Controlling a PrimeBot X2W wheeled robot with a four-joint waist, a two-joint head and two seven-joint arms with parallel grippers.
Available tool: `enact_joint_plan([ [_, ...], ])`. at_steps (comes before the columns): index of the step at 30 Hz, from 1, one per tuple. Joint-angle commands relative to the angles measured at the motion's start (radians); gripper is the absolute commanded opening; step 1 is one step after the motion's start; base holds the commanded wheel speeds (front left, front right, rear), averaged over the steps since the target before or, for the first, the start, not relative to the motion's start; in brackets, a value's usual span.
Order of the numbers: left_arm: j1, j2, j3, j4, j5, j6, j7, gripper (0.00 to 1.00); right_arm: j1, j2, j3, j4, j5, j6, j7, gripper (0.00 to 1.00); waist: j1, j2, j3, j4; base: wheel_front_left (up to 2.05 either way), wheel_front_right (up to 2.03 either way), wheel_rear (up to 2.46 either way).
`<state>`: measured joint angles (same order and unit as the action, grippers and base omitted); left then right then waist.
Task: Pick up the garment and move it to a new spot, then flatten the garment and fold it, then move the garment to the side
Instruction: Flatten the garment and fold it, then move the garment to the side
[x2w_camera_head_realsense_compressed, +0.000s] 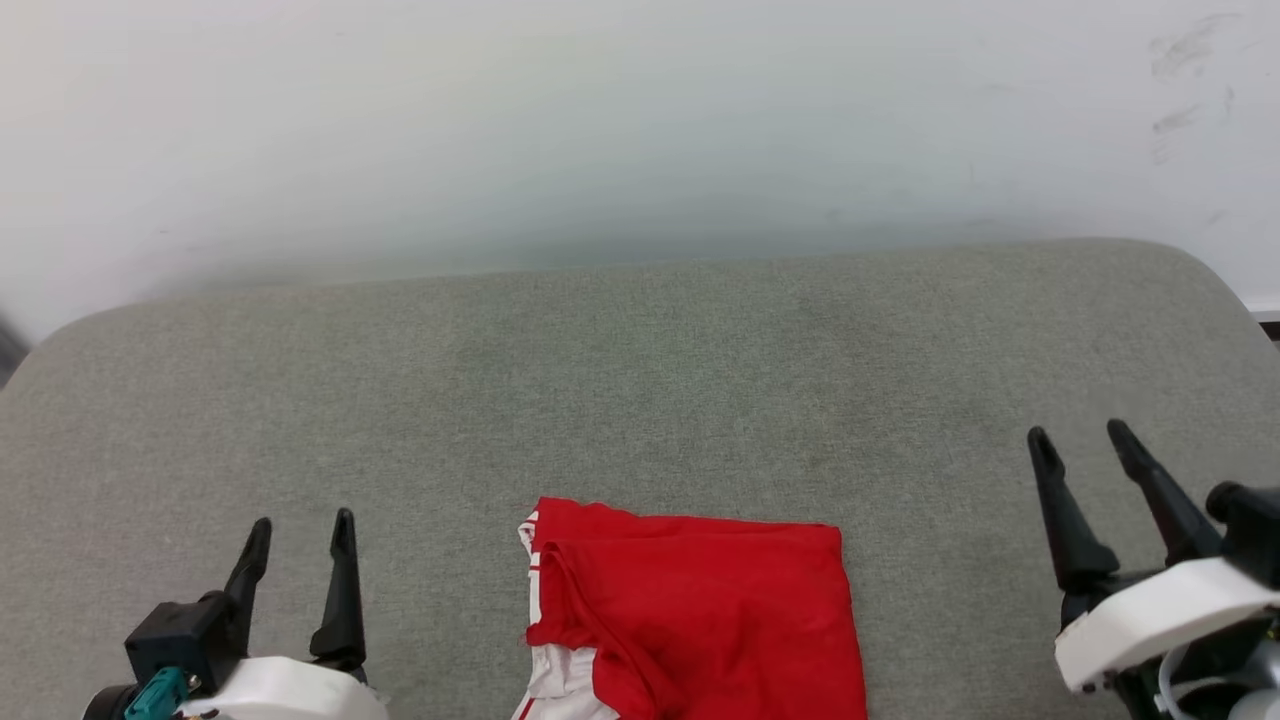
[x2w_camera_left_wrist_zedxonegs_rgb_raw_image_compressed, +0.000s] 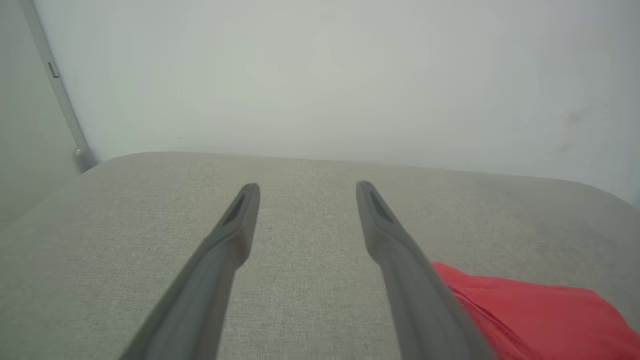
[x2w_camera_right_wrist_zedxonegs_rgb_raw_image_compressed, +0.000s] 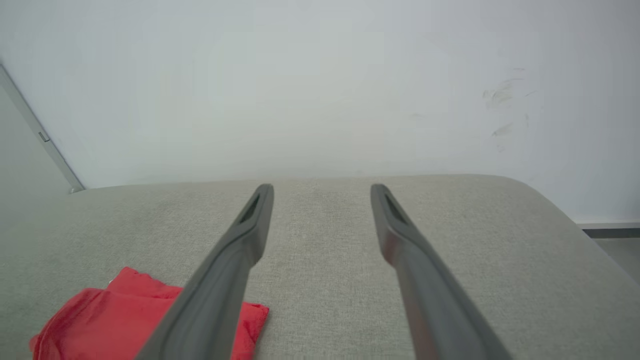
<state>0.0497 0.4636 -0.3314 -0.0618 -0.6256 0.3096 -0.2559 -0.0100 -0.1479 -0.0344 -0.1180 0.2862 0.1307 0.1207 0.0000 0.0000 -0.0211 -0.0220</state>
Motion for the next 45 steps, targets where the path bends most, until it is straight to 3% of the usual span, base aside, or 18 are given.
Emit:
enact_joint_plan([
  [1, 0.016, 0.007, 0.006, 0.005, 0.012, 0.008, -0.004, 1.0, 0.032, 0.014, 0.001, -0.027, -0.018, 0.0, -0.001, 1.0, 0.0, 0.0, -0.003, 0.002, 0.0, 0.0, 0.0],
  [6, 0.038, 0.005, 0.021, 0.009, 0.022, 0.012, -0.007, 1.0, 0.092, 0.049, 0.008, -0.075, -0.038, 0.0, 0.006, 1.0, 0.0, 0.0, -0.007, 0.003, 0.0, 0.0, 0.0],
  [17, 0.032, -0.014, 0.03, 0.002, 0.039, 0.003, -0.01, 1.0, 0.099, 0.063, -0.007, -0.099, -0.037, 0.0, 0.037, 1.0, 0.0, 0.0, 0.002, 0.002, 0.0, 0.0, 0.0],
  [20, 0.017, -0.022, 0.033, -0.006, 0.04, -0.004, -0.01, 1.0, 0.09, 0.067, -0.102, -0.044, 0.072, 0.0, 0.135, 1.0, 0.0, 0.0, 0.016, 0.02, 0.0, 0.0, 0.0],
  [23, -0.001, -0.03, 0.035, -0.012, 0.044, -0.008, -0.01, 1.0, 0.086, 0.031, -0.158, 0.009, 0.155, 0.0, 0.235, 1.0, 0.0, 0.0, 0.028, 0.043, 0.0, 0.0, 0.0],
  [29, -0.028, -0.054, 0.037, -0.021, 0.059, -0.018, -0.011, 1.0, 0.074, -0.013, -0.185, 0.149, 0.299, 0.0, 0.428, 1.0, 0.0, 0.0, 0.062, 0.087, 0.0, 0.0, 0.0],
  [37, -0.07, -0.091, 0.052, -0.013, 0.079, -0.043, -0.011, 1.0, 0.008, 0.015, -0.084, 0.295, 0.574, 0.0, 0.608, 1.0, 0.0, 0.0, 0.143, 0.147, 0.0, 0.0, 0.0],
  [40, -0.083, -0.103, 0.061, -0.005, 0.087, -0.054, -0.011, 1.0, -0.016, 0.029, -0.047, 0.325, 0.682, 0.0, 0.627, 1.0, 0.0, 0.0, 0.165, 0.156, 0.0, 0.0, 0.0],
  [45, -0.097, -0.115, 0.075, 0.007, 0.102, -0.071, -0.011, 1.0, -0.044, 0.024, 0.019, 0.394, 0.753, -0.001, 0.63, 1.0, 0.0, 0.0, 0.189, 0.158, 0.0, 0.0, 0.0],
])
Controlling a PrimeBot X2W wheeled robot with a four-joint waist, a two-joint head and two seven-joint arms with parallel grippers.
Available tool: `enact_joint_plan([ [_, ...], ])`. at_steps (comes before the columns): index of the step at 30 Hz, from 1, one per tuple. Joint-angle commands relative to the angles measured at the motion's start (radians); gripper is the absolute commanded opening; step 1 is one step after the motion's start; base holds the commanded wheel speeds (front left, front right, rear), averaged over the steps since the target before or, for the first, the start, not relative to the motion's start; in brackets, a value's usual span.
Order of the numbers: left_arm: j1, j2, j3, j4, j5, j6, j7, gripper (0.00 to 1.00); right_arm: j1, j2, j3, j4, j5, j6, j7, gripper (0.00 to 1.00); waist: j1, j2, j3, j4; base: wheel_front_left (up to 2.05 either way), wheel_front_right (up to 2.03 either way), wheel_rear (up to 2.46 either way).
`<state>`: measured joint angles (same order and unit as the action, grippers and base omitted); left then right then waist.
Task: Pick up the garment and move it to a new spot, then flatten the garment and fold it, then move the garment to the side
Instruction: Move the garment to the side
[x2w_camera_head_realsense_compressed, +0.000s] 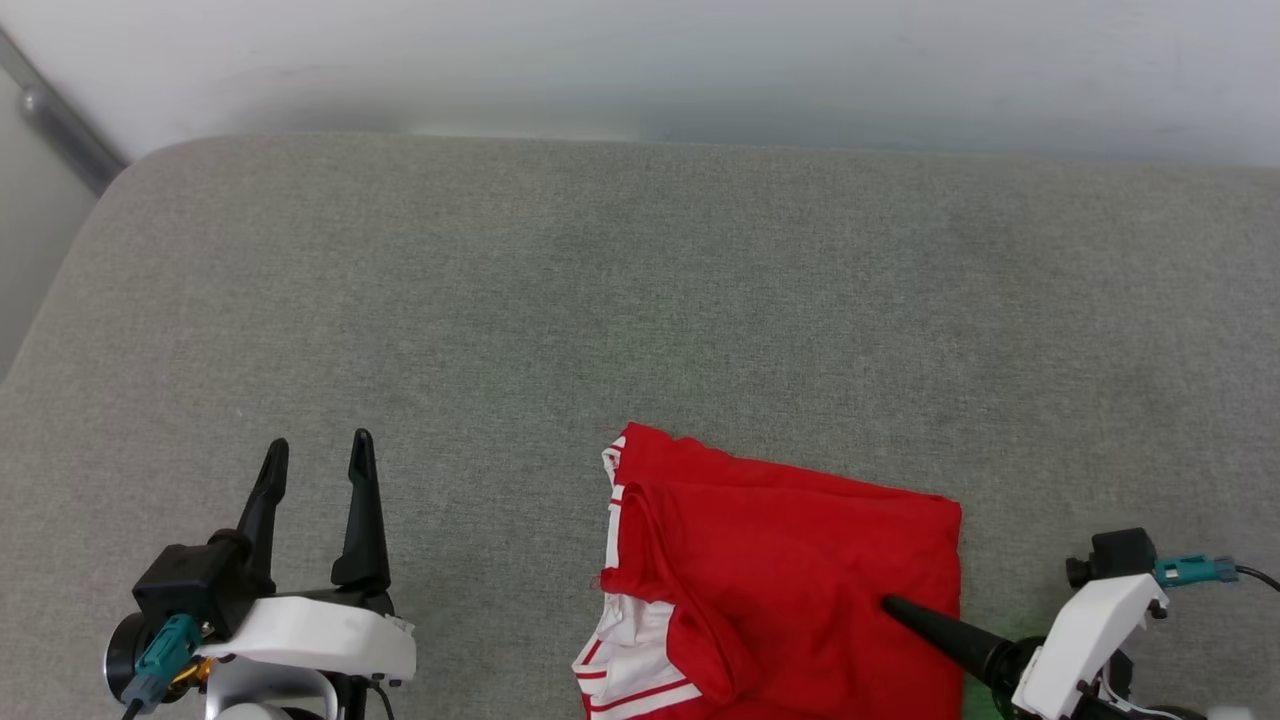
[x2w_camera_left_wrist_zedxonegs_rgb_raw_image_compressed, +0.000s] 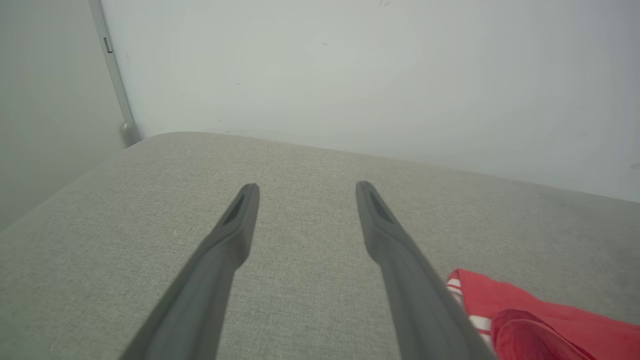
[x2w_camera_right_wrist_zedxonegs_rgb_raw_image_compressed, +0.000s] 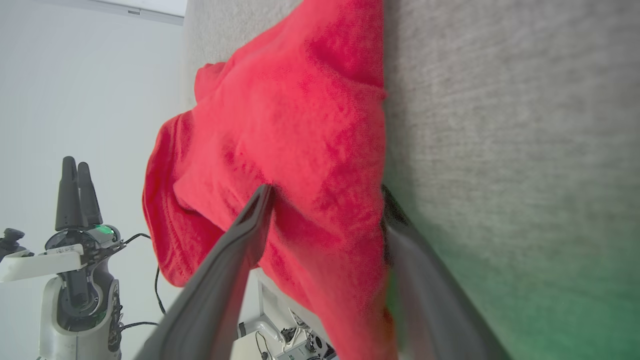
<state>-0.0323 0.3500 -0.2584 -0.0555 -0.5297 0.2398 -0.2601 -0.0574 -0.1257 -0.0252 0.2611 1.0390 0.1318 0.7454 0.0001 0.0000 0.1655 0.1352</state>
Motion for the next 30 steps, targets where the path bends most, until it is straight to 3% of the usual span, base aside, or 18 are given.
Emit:
enact_joint_plan([
  [1, -0.018, -0.003, 0.005, 0.003, 0.009, -0.005, -0.007, 1.0, 0.0, 0.001, 0.02, 0.026, 0.012, -0.002, 0.008, 1.0, -0.0001, 0.0, 0.005, 0.0, 0.0, 0.0, 0.0],
  [2, -0.019, -0.003, 0.007, 0.006, 0.011, -0.009, -0.007, 1.0, -0.007, -0.002, 0.033, 0.03, 0.024, -0.002, 0.008, 0.47, -0.0001, 0.0, 0.007, -0.002, 0.0, 0.0, 0.0],
  [3, -0.019, -0.004, 0.01, 0.008, 0.012, -0.011, -0.007, 1.0, -0.015, -0.005, 0.042, 0.029, 0.034, -0.002, 0.0, 0.14, -0.0001, 0.0, 0.007, -0.004, 0.0, 0.0, 0.0],
  [4, -0.016, -0.004, 0.014, 0.011, 0.015, -0.014, -0.007, 1.0, -0.018, -0.008, 0.051, 0.029, 0.046, -0.002, -0.003, 0.0, -0.0001, 0.0, 0.004, -0.009, 0.0, 0.0, 0.0],
  [11, 0.014, 0.001, 0.02, 0.035, 0.017, -0.024, -0.007, 1.0, -0.045, -0.088, 0.136, -0.043, 0.032, -0.001, -0.071, 0.0, -0.0001, 0.0, -0.068, -0.055, 0.0, 0.0, 0.0],
  [16, 0.04, 0.011, 0.026, 0.02, 0.014, -0.022, -0.004, 1.0, -0.064, -0.203, 0.238, -0.107, -0.105, -0.001, -0.111, 0.0, -0.0001, 0.0, -0.104, -0.132, 0.0, 0.0, 0.0],
  [24, 0.053, 0.016, 0.029, -0.009, 0.012, -0.018, -0.003, 1.0, -0.149, -0.341, 0.299, -0.155, -0.279, -0.001, -0.078, 0.0, -0.0001, 0.0, -0.092, -0.334, 0.0, 0.0, 0.0],
  [30, 0.003, 0.029, 0.02, -0.026, 0.028, -0.037, 0.001, 1.0, -0.234, -0.349, 0.281, -0.091, -0.364, -0.001, -0.093, 0.0, -0.0001, 0.0, -0.03, -0.479, 0.0, 0.0, 0.0],
])
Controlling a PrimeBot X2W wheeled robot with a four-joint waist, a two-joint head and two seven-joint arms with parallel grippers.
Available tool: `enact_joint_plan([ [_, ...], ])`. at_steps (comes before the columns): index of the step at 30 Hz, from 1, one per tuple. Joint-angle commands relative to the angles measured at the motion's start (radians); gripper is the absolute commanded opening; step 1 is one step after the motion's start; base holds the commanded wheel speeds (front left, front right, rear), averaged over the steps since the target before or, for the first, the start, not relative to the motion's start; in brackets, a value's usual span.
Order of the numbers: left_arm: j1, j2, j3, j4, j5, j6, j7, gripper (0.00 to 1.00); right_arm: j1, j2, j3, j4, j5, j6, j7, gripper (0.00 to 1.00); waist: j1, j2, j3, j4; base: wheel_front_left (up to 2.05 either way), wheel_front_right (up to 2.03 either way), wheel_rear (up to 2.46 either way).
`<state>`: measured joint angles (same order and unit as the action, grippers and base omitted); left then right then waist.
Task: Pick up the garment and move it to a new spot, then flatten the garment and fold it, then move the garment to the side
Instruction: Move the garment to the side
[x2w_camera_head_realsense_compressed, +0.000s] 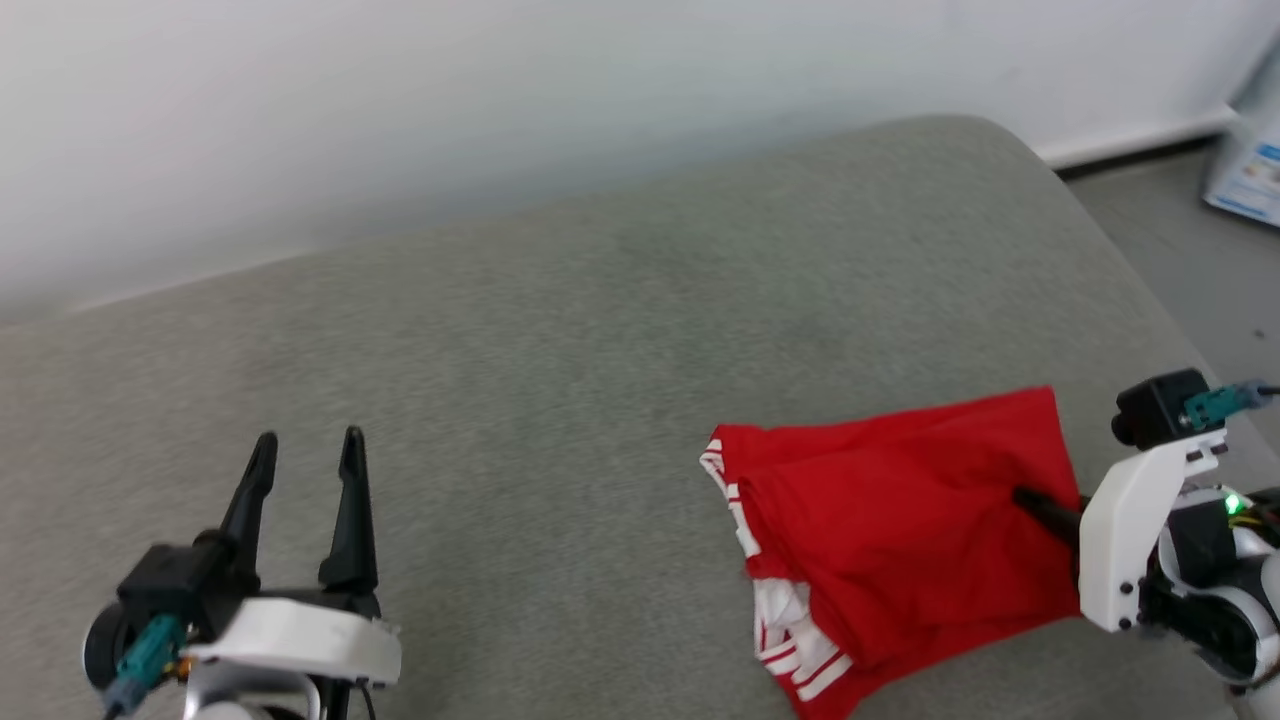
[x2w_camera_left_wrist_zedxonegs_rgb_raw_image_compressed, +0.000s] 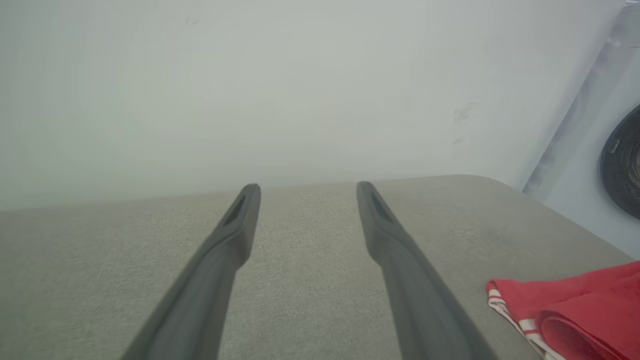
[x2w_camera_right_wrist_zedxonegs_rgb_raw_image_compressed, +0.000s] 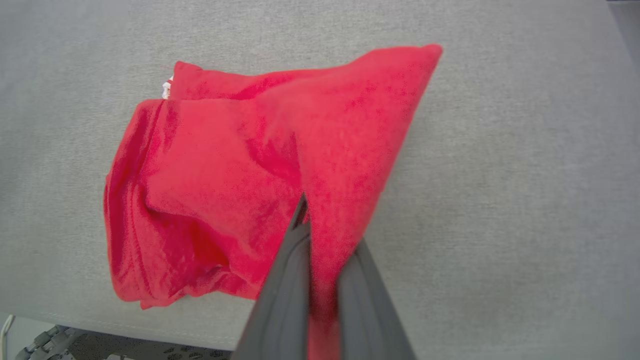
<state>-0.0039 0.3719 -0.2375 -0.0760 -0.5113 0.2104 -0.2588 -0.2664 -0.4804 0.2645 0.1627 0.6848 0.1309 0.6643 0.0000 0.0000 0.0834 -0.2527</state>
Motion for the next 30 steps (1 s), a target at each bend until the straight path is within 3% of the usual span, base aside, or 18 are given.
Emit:
enact_joint_plan([
  [1, -0.036, 0.012, -0.002, -0.01, 0.012, -0.007, 0.006, 1.0, -0.042, 0.005, 0.001, 0.027, -0.029, 0.0, -0.013, 0.0, 0.0, 0.0, 0.072, -0.11, 0.0, 0.0, 0.0],
  [5, -0.114, 0.035, -0.023, -0.032, 0.034, -0.028, 0.033, 1.0, -0.14, 0.024, 0.0, 0.113, -0.079, 0.0, -0.112, 0.0, 0.0, 0.0, 0.162, -0.151, 0.0, 0.0, 0.0],
  [11, -0.237, 0.07, -0.038, -0.064, 0.071, -0.052, 0.077, 1.0, -0.309, 0.026, -0.042, 0.274, -0.136, -0.001, -0.32, 0.0, 0.0, 0.0, 0.292, -0.154, 0.0, 0.0, 0.0],
  [21, -0.354, 0.099, -0.067, -0.14, 0.117, -0.069, 0.124, 1.0, -0.517, -0.068, -0.203, 0.57, -0.194, -0.001, -0.596, 0.0, 0.0, 0.0, 0.449, -0.092, 0.0, 0.0, 0.0],
  [26, -0.39, 0.107, -0.073, -0.172, 0.131, -0.069, 0.137, 1.0, -0.573, -0.045, -0.254, 0.706, -0.22, 0.0, -0.69, 0.0, 0.0, 0.0, 0.497, -0.064, 0.0, 0.0, 0.0],
  [27, -0.4, 0.106, -0.075, -0.179, 0.132, -0.066, 0.14, 1.0, -0.594, -0.016, -0.268, 0.778, -0.238, -0.001, -0.733, 0.0, 0.0, 0.0, 0.514, -0.054, 0.0, 0.0, 0.0],
  [28, -0.401, 0.105, -0.077, -0.18, 0.132, -0.067, 0.14, 1.0, -0.6, -0.009, -0.273, 0.802, -0.242, -0.001, -0.742, 0.27, 0.0, 0.0, 0.517, -0.05, 0.0, 0.0, 0.0],
  [29, -0.404, 0.104, -0.079, -0.179, 0.132, -0.068, 0.139, 1.0, -0.607, -0.003, -0.279, 0.828, -0.249, -0.001, -0.749, 0.8, 0.0, 0.0, 0.519, -0.047, 0.0, 0.0, 0.0],
  [30, -0.405, 0.103, -0.08, -0.176, 0.131, -0.068, 0.137, 1.0, -0.616, -0.002, -0.285, 0.851, -0.257, -0.001, -0.758, 1.0, 0.0, 0.0, 0.519, -0.044, 0.0, 0.0, 0.0],
])
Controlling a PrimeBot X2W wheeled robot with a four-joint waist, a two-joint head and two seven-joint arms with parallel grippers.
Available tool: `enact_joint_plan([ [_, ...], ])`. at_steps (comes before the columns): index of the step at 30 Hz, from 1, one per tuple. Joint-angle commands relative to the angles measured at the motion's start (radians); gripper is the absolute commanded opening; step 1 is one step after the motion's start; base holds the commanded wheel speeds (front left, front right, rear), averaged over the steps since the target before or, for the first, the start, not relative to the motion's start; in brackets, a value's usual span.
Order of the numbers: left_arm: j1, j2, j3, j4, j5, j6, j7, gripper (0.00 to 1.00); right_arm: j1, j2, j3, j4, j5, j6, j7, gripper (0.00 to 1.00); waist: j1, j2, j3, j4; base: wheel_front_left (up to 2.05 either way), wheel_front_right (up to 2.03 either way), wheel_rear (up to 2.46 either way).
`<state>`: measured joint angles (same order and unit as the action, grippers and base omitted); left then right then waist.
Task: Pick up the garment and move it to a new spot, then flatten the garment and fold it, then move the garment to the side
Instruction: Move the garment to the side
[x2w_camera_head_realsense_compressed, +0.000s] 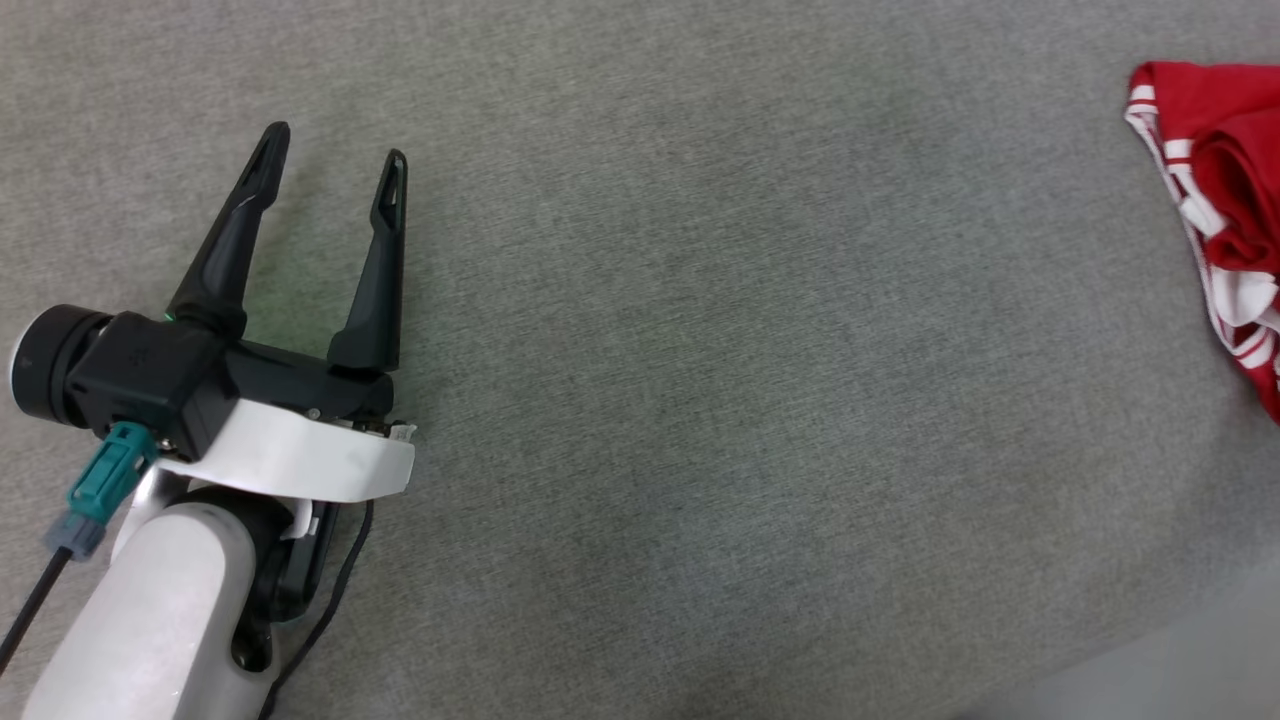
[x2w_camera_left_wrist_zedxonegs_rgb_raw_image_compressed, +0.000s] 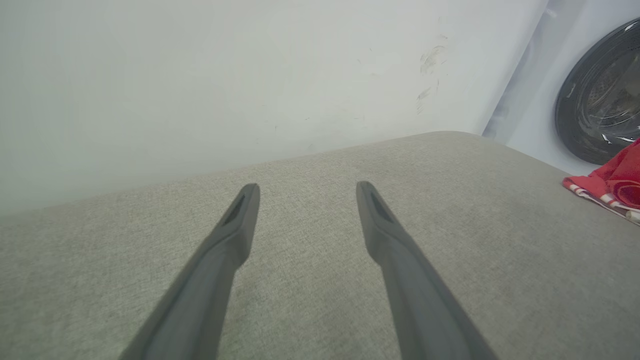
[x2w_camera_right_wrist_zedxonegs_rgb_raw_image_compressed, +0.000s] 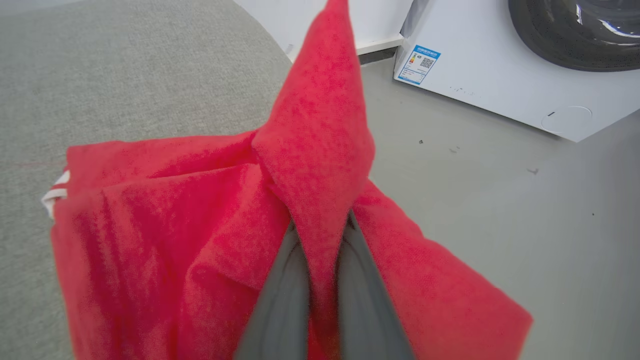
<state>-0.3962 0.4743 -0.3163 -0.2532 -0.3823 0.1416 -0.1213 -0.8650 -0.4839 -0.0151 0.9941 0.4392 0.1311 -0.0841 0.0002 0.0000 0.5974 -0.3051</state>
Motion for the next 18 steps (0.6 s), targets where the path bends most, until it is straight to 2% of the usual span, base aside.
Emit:
enact_joint_plan([
  [1, -0.013, -0.002, -0.002, 0.005, 0.0, 0.002, -0.004, 1.0, -0.026, 0.001, -0.017, 0.043, -0.015, -0.001, -0.023, 1.0, -0.0002, 0.0, 0.003, 0.012, 0.0, 0.0, 0.0],
  [9, 0.042, -0.038, -0.001, 0.062, -0.033, 0.009, -0.065, 1.0, -0.03, -0.054, -0.074, 0.152, -0.07, -0.001, -0.117, 1.0, -0.0002, 0.0, -0.093, 0.041, 0.0, 0.0, 0.0],
  [15, 0.104, -0.067, 0.008, 0.114, -0.06, 0.018, -0.103, 1.0, 0.02, -0.069, -0.077, 0.126, -0.087, -0.001, -0.152, 1.0, -0.0002, 0.0, -0.199, 0.063, 0.0, 0.0, 0.0],
  [18, 0.154, -0.074, 0.021, 0.137, -0.069, 0.029, -0.117, 1.0, 0.072, -0.045, -0.058, 0.063, -0.087, -0.001, -0.165, 1.0, -0.0002, 0.0, -0.261, 0.074, 0.0, 0.0, 0.0],
])
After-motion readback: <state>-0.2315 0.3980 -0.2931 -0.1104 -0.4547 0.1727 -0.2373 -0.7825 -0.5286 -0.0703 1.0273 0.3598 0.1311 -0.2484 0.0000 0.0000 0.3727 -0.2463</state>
